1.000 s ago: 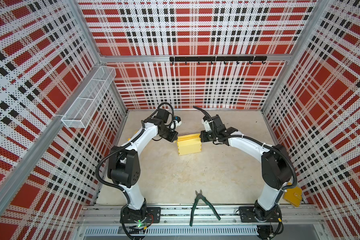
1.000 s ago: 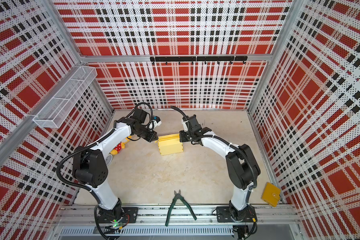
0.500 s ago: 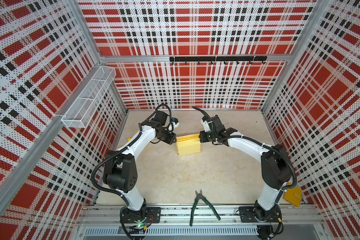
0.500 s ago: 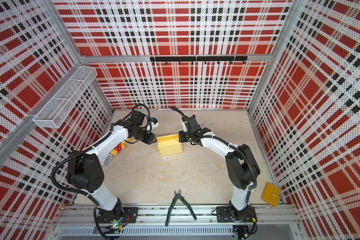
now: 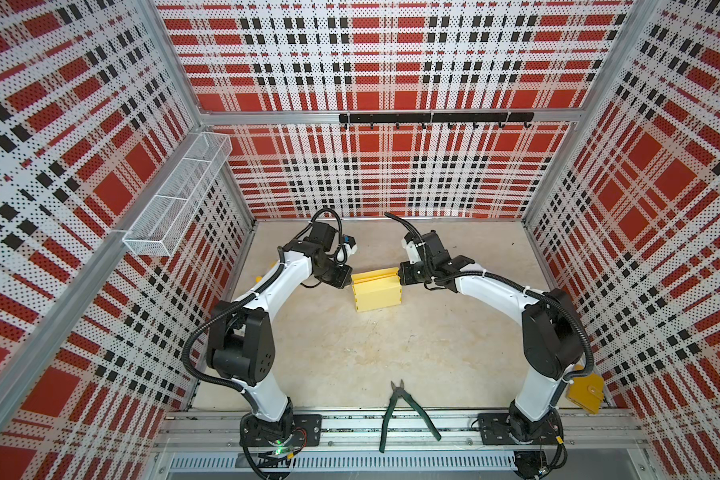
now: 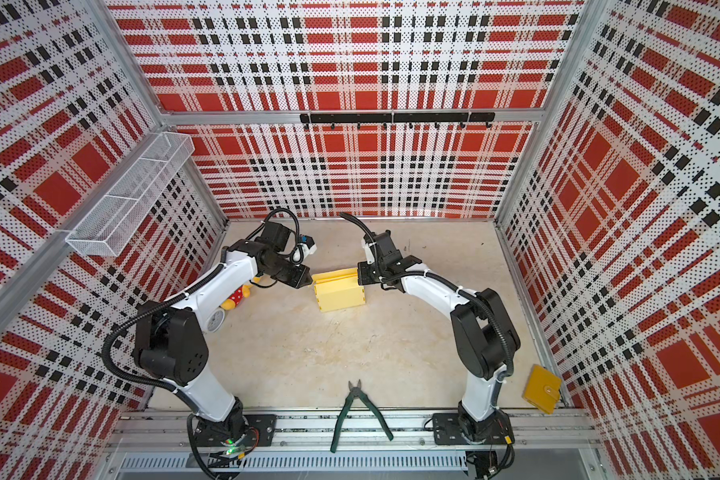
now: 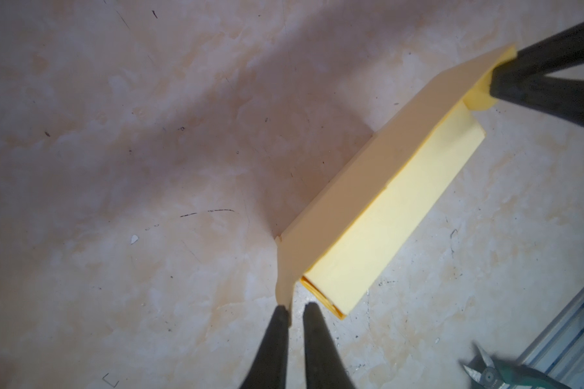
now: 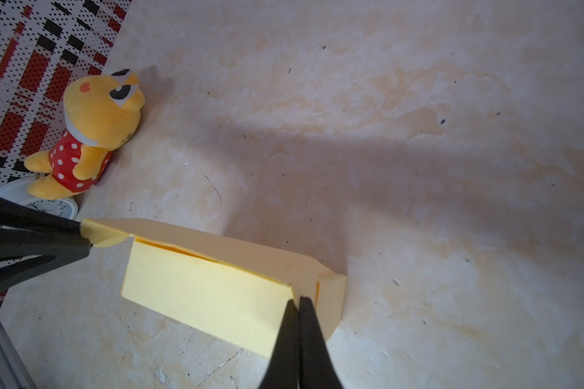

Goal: Fold the paper box

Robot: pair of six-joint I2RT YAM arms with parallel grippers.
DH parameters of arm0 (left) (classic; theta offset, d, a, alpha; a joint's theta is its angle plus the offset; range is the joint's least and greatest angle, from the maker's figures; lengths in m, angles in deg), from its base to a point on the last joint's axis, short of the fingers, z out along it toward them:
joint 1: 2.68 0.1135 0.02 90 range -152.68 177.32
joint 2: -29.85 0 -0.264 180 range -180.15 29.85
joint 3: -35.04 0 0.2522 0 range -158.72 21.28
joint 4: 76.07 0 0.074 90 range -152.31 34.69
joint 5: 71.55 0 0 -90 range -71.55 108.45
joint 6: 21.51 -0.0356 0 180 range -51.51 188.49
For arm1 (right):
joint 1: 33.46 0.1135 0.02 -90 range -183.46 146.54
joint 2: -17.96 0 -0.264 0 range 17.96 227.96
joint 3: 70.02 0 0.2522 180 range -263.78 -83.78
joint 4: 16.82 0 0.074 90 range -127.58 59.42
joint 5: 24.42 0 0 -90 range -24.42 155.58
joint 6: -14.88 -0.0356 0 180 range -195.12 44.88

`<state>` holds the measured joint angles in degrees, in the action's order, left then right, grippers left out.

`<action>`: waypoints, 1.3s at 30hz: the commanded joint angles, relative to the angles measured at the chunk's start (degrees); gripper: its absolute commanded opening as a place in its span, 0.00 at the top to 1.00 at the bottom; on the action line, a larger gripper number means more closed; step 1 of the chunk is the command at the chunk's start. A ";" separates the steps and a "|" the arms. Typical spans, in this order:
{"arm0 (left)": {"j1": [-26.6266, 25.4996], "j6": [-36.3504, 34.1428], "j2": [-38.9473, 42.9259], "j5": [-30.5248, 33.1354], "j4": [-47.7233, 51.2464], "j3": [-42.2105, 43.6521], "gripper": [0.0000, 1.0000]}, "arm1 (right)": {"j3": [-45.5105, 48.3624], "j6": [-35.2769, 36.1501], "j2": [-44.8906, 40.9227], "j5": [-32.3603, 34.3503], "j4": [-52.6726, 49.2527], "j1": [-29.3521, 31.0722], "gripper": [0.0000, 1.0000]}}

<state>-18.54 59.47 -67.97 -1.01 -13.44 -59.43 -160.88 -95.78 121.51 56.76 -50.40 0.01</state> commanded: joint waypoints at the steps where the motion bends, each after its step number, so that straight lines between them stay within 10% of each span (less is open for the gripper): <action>1: -0.58 2.70 1.49 -2.25 -1.26 0.81 0.82 | 2.66 -1.04 3.43 -0.15 -5.93 0.88 1.00; 39: 1.09 21.72 0.52 -17.37 -7.90 2.14 0.92 | 2.84 -1.04 4.69 -0.41 -5.66 1.06 1.00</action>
<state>-17.10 79.69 -67.79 -12.75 -18.19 -56.11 -160.86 -96.24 122.90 59.28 -48.23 -0.29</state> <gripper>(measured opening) 0.081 0.045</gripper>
